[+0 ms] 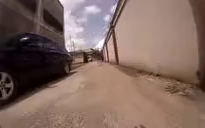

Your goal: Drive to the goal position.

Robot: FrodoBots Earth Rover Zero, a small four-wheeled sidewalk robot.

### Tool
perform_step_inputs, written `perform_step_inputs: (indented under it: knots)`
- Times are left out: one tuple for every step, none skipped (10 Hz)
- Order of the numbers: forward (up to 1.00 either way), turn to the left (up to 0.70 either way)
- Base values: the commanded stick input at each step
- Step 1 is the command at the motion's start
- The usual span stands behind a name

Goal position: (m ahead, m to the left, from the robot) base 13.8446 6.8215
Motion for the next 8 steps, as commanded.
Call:
perform_step_inputs:
  knots:
    - [0.85,0.0]
    - [0.85,0.0]
    - [0.85,0.0]
    - [0.85,0.0]
    - [0.85,0.0]
    - [0.85,0.0]
    - [0.85,0.0]
    - [0.85,0.0]
